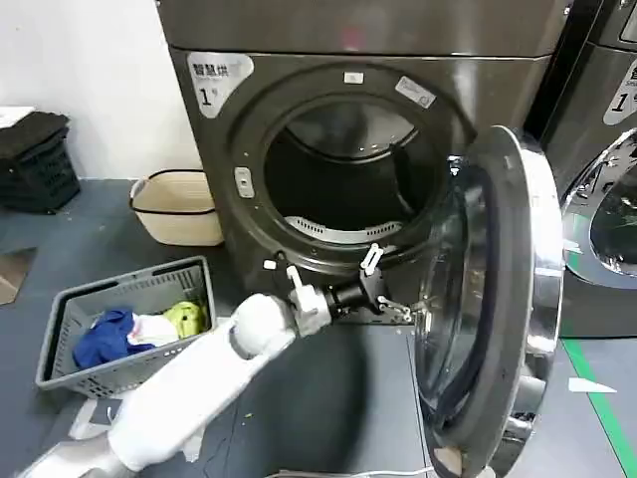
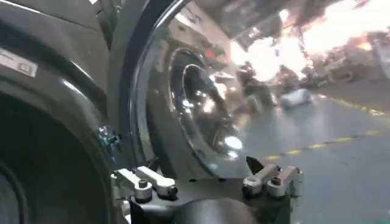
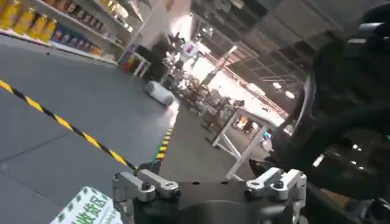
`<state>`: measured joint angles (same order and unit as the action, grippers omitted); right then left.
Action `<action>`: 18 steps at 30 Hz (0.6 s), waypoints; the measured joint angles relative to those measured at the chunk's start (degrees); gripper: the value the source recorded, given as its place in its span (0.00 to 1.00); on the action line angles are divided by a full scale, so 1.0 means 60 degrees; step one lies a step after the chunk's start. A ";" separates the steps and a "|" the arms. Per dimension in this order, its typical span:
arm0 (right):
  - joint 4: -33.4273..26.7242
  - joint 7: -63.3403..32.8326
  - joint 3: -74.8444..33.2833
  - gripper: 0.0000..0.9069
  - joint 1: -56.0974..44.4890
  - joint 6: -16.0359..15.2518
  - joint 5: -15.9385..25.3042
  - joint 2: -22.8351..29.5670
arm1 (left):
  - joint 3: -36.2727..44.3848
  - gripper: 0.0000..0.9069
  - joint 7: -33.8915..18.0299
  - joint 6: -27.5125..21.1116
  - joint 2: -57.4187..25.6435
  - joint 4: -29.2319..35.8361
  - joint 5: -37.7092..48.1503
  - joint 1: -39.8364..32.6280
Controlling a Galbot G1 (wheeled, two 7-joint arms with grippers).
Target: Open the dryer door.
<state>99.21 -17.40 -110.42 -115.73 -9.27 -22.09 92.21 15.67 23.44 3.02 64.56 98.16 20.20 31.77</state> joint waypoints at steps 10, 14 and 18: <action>-0.0476 0.0119 -0.0366 1.00 0.0038 0.0150 0.0177 -0.0003 | 0.0672 1.00 -0.0041 0.0075 0.0765 -0.0805 -0.0011 -0.0675; -0.0502 0.0201 -0.0523 1.00 0.0047 0.0030 0.0208 -0.0002 | 0.0868 1.00 -0.0081 0.0136 0.1027 -0.1122 -0.0020 -0.0888; -0.0454 0.0224 -0.0625 1.00 0.0035 0.0016 0.0276 -0.0003 | 0.1008 1.00 -0.0113 0.0137 0.1317 -0.1423 -0.0033 -0.1098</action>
<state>96.49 -16.06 -114.17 -115.51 -9.17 -20.43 92.20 21.72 22.77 3.84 72.46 89.62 20.01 25.18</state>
